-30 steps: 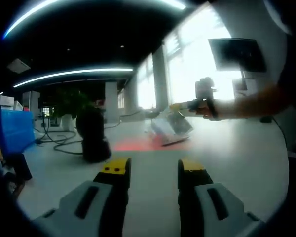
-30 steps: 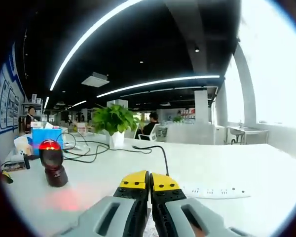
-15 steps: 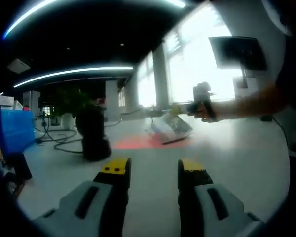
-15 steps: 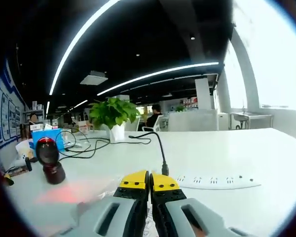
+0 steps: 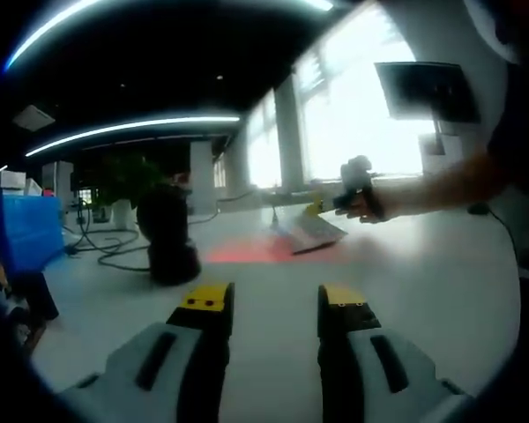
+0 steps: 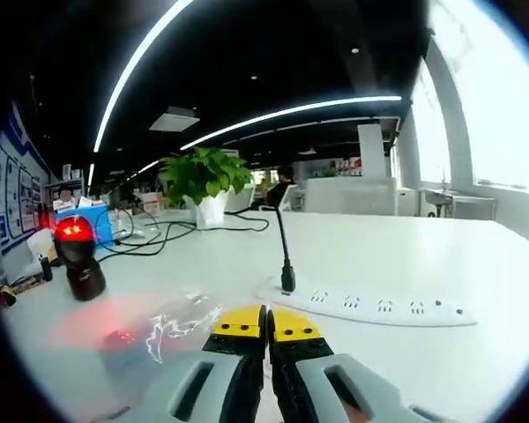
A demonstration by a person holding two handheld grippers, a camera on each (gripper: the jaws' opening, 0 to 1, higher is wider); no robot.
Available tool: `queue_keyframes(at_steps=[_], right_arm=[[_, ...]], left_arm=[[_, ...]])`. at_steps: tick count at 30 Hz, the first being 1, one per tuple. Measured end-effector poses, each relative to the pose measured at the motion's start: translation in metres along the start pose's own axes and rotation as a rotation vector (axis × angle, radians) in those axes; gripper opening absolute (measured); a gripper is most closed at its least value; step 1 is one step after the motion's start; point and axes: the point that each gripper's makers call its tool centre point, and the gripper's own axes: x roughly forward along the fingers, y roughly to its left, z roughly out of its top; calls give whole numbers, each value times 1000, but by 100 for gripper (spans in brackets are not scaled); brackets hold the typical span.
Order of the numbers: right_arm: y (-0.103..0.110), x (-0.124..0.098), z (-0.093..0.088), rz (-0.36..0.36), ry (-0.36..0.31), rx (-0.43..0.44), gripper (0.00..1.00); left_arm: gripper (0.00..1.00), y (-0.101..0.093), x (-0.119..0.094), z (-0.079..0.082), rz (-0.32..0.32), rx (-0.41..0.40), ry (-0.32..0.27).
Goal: Clip sheet goods on table flip sheet goods clip sheet goods scan sheet goods put sheet goods back to table
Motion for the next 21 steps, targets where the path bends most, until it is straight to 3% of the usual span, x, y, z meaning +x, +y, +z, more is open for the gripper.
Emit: queue_keyframes(at_steps=[6,21], right_arm=[[12,-4,-8,8,17,-32,0],[3,0,-17,-11,32,-30,2]], left_arm=[[30,4,1,-3,2,1,7],[30,6,1,-6,6,1,11]])
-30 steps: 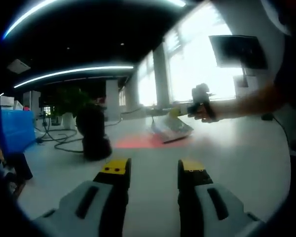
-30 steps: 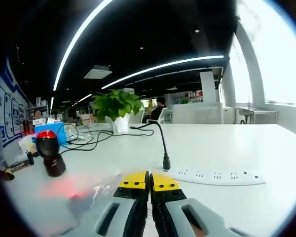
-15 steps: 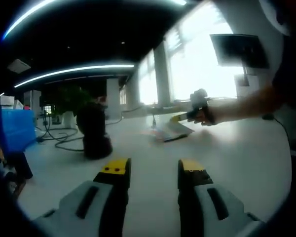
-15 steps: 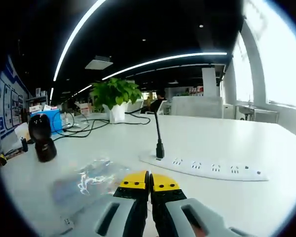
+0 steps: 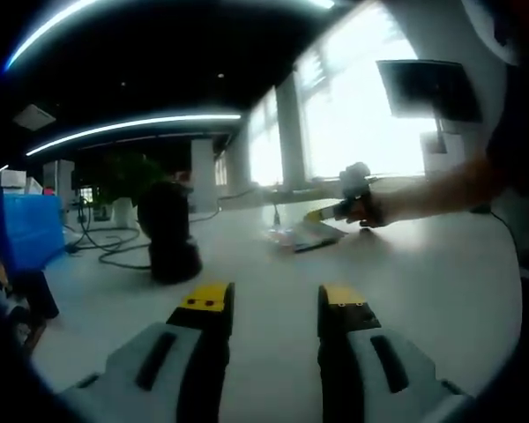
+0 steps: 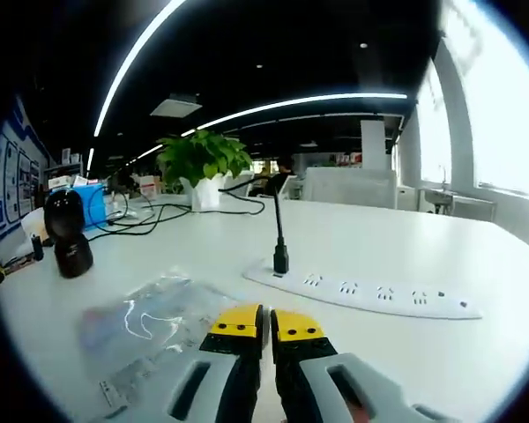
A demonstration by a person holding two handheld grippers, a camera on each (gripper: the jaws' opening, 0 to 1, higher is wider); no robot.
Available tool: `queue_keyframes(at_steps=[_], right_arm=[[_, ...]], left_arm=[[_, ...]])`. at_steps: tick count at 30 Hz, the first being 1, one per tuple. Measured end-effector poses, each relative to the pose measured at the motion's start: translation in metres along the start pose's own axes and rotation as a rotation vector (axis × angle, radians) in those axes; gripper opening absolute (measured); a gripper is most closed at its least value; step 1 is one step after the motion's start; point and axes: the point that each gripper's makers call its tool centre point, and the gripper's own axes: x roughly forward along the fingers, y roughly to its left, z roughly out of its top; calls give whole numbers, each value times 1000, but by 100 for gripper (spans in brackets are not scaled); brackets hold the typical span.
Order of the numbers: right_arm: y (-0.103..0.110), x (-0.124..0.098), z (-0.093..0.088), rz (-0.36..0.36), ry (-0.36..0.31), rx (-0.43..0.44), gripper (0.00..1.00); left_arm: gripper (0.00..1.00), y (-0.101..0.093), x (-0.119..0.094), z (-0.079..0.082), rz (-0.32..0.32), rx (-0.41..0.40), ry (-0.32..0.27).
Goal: Clip sheet goods on table flip sheet goods clip sheet goods scan sheet goods put sheet goods back to table
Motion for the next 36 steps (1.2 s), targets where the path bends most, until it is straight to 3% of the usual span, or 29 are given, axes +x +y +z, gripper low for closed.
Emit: queue_keyframes(at_steps=[5,9,13,19,22,25,30,36], right_arm=[[-15,-3,10,-19,-20,-10,9],[-30,-11,37,-57,-87,36,18],[-31,-20,57,-57,-118,6,26],[9,-23,72,31,-124,-121,40],[33,-23,74,68,-126,-109,55],[51,-21,69,92,-117,-112,66],[74,-9,37,143,-26,-188,76],[86,-6,14,163,27,-138,79]], left_arm=[[30,-2,0,1,-1,0,-2],[30,-2,-1,2,1,2,-5],[30,-5,-1,5,0,1,-11],[30,-3,-2,5,-4,1,-20],[30,-2,-2,5,-5,5,-22],[30,-4,-2,6,-9,7,-24],[30,-7,-3,9,-12,4,-30],[30,-9,-3,11,-14,0,-36]])
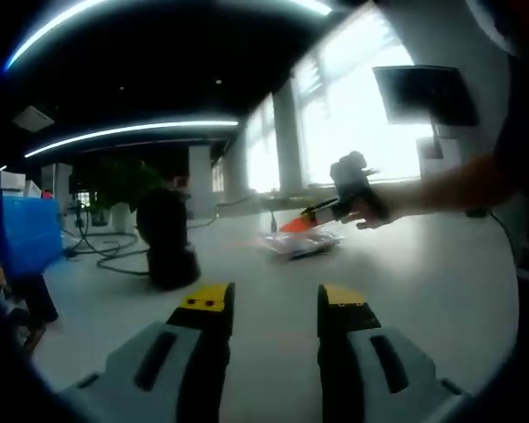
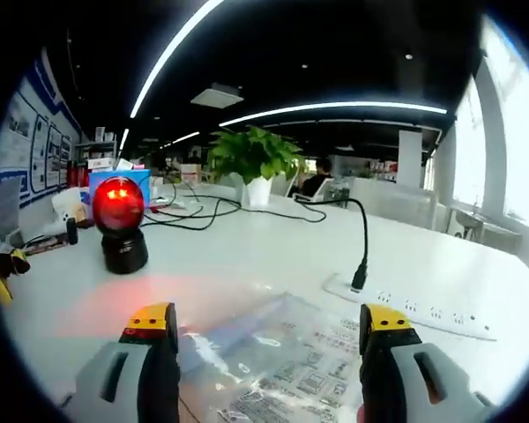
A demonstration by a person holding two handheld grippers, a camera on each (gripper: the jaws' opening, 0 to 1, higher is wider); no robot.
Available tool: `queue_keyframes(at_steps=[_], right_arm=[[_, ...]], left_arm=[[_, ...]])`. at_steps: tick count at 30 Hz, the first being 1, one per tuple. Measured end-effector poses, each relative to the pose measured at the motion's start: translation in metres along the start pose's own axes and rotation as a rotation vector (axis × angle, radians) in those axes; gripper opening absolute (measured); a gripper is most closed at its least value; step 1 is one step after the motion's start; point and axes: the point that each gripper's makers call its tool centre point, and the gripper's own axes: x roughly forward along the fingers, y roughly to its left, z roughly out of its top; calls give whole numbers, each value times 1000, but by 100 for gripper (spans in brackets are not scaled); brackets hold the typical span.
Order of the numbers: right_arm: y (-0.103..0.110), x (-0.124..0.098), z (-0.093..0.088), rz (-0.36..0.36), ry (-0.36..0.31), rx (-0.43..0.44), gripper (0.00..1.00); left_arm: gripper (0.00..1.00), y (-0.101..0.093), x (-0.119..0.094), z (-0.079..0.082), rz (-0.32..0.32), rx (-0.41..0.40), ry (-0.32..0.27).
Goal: Clip sheet goods on table flip sheet goods clip sheet goods scan sheet goods put sheet goods back to table
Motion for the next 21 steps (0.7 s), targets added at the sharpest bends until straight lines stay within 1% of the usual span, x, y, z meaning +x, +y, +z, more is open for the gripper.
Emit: queue_keyframes(at_steps=[2,4,7,10,17,21], right_arm=[[4,0,-7,5,18,5,80],[1,1,-14,1,31,1,80],[3,1,-20,6,45,19,80],[6,2,-29,12,70,2,80],[10,1,-32,19,79,14,80],[8,2,-36,26,87,30,79]], left_arm=[[30,0,0,1,1,-1,-2],[30,0,0,1,1,-2,-3],[30,-1,0,1,0,-3,-4],[30,-1,0,1,0,-3,-3],[30,0,0,1,2,-5,-1],[30,1,1,0,3,-5,0]])
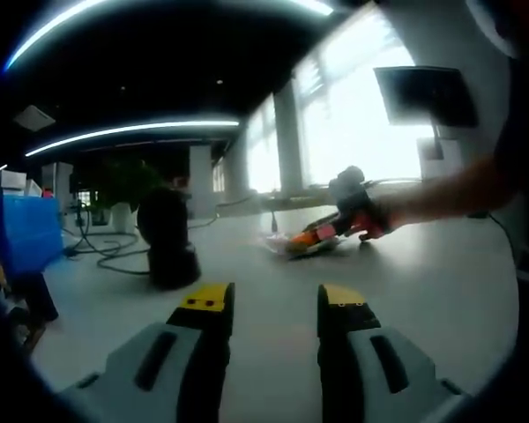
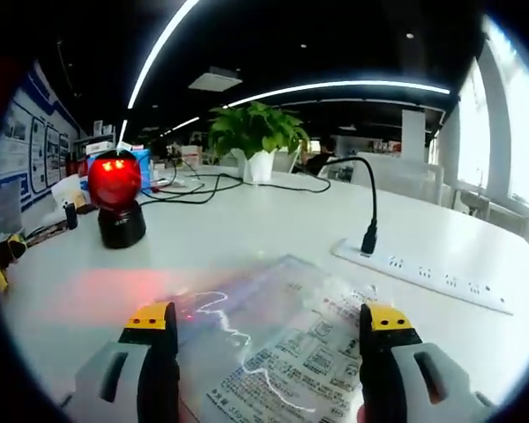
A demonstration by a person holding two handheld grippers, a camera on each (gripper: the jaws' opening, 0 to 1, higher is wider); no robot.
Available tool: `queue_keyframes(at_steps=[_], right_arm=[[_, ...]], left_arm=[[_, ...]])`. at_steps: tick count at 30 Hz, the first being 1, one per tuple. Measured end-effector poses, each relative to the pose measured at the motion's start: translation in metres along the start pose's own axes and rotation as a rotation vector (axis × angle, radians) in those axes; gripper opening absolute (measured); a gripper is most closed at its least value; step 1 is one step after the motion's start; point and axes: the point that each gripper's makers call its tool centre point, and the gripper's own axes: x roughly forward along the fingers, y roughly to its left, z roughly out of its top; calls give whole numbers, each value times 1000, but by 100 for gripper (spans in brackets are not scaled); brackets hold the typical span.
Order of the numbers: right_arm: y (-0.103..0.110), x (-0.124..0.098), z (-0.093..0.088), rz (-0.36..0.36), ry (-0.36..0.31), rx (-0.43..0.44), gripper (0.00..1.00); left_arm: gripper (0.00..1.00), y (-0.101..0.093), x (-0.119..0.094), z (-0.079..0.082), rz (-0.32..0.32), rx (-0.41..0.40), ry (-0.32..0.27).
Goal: Clip sheet goods on table flip sheet goods clip sheet goods scan sheet goods put sheet goods back to table
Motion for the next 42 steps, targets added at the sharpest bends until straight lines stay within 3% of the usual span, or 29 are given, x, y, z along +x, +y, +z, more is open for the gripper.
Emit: queue_keyframes(at_steps=[10,23,26,27,29,33,42], right_arm=[[-6,1,-4,24,11,45,79],[-2,1,-2,11,-11,30,81],[-2,-2,4,11,-23,38,86],[-1,-3,20,9,-109,28,87],[4,-13,33,14,-168,9,88],[5,-19,35,13,-150,26,86],[18,-60,62,45,-214,18,84]], left_arm=[[30,1,0,0,1,-1,1],[30,5,-1,-2,1,2,0],[30,4,0,-2,-2,3,1],[30,3,0,-2,-3,2,1],[30,2,0,-2,-5,3,0],[30,3,0,0,-1,-11,-4],[31,0,0,1,-13,-34,-6]])
